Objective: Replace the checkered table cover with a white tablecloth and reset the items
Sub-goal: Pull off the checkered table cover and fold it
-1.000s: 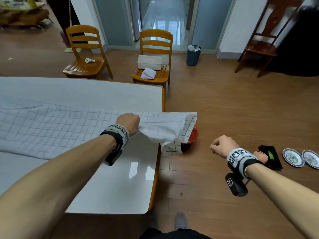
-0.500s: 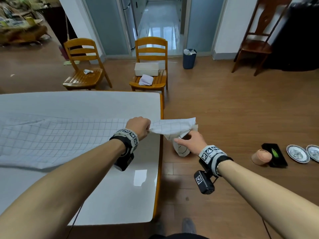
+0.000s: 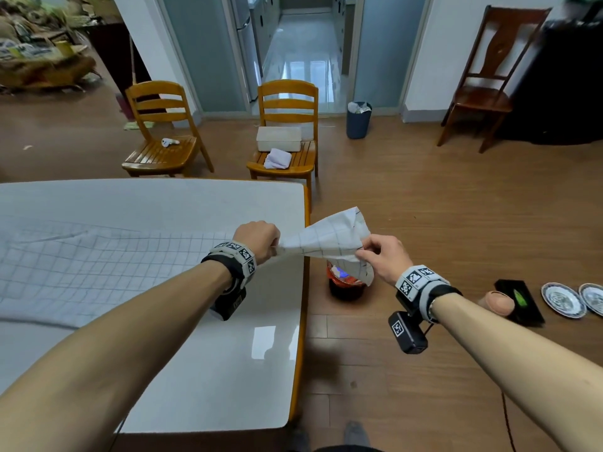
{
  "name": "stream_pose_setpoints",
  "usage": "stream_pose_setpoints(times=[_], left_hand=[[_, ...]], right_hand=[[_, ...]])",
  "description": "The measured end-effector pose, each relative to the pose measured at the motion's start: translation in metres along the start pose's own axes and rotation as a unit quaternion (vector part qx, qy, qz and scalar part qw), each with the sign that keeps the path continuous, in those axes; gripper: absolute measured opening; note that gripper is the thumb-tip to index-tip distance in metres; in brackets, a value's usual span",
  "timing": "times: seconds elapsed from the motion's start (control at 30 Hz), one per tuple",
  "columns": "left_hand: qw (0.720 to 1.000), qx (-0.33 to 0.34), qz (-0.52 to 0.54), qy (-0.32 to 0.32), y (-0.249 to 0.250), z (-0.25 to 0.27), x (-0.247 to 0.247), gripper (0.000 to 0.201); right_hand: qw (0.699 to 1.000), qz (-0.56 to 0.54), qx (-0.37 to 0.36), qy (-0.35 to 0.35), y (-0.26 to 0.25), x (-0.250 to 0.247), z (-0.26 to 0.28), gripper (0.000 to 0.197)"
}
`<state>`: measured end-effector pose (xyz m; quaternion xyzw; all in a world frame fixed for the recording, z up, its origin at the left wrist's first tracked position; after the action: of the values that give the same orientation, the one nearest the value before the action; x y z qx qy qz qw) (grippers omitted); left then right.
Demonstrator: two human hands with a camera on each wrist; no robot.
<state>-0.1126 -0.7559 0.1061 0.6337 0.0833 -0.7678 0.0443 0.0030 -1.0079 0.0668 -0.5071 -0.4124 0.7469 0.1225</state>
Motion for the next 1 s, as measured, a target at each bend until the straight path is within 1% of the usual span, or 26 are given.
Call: stream_pose_setpoints(times=[0.1,0.13,0.2,0.23,0.27,0.3,0.4,0.43,0.47,0.57,0.63,0.7,0.73,0.77,0.83,0.93,1.0], left_hand=[[1.000,0.019,0.001,-0.015,0.012,0.005,0.013,0.017],[0.999,0.029,0.004,-0.025,0.017,0.007,0.020,0.017],[0.997,0.054,0.022,-0.050,0.028,0.013,0.038,0.017],[0.995,0.068,0.032,-0.065,0.034,0.016,0.050,0.017],[0.993,0.081,0.041,-0.079,0.040,0.019,0.063,0.017],[0.990,0.093,0.049,-0.092,0.047,0.023,0.076,0.016],[0.983,0.110,0.070,-0.126,0.065,0.035,0.115,0.010],[0.982,0.112,0.077,-0.133,0.069,0.039,0.128,0.008],[0.980,0.113,0.086,-0.138,0.074,0.042,0.140,0.006],[0.974,0.117,0.115,-0.157,0.086,0.054,0.174,0.008],[0.968,0.111,0.127,-0.185,0.091,0.064,0.195,0.011],[0.961,0.101,0.127,-0.223,0.092,0.075,0.216,0.021],[0.958,0.094,0.124,-0.240,0.091,0.081,0.226,0.029],[0.957,0.086,0.123,-0.250,0.089,0.086,0.235,0.037],[0.959,0.075,0.118,-0.248,0.086,0.093,0.246,0.048],[0.962,0.071,0.116,-0.237,0.084,0.094,0.252,0.053],[0.962,0.064,0.118,-0.237,0.083,0.091,0.251,0.053]], right_hand=[[0.999,-0.008,0.001,-0.037,0.007,0.003,0.007,0.006],[0.998,-0.023,0.007,-0.051,0.010,0.006,0.010,0.011],[0.996,-0.048,0.024,-0.065,0.017,0.015,0.016,0.033],[0.997,-0.044,0.038,-0.058,0.023,0.020,0.019,0.043],[0.997,-0.031,0.047,-0.049,0.028,0.025,0.023,0.047],[0.997,-0.009,0.061,-0.043,0.033,0.030,0.027,0.045],[0.992,0.040,0.104,-0.063,0.055,0.049,0.042,0.014],[0.989,0.051,0.118,-0.075,0.064,0.055,0.047,0.007],[0.986,0.059,0.133,-0.086,0.074,0.062,0.053,0.005],[0.977,0.058,0.172,-0.113,0.118,0.083,0.066,0.024],[0.974,0.028,0.181,-0.130,0.145,0.100,0.076,0.041],[0.973,-0.027,0.188,-0.134,0.159,0.111,0.087,0.057],[0.971,-0.051,0.192,-0.136,0.165,0.116,0.091,0.061],[0.969,-0.073,0.194,-0.136,0.167,0.117,0.095,0.060],[0.964,-0.103,0.201,-0.139,0.177,0.120,0.098,0.051],[0.953,-0.114,0.256,-0.111,0.194,0.123,0.096,0.030],[0.945,-0.121,0.293,-0.081,0.199,0.125,0.094,0.010]])
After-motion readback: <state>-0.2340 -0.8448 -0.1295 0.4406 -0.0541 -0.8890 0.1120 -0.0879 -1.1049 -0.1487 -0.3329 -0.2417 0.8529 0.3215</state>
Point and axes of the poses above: each hand's wrist, its own z-axis away from the middle knuckle, its own x-axis out of the palm, y = z × x, the point moved 6 cm from there along -z, towards the middle knuckle, and after that the axes turned 5 degrees about x, right-handed, at the moved point
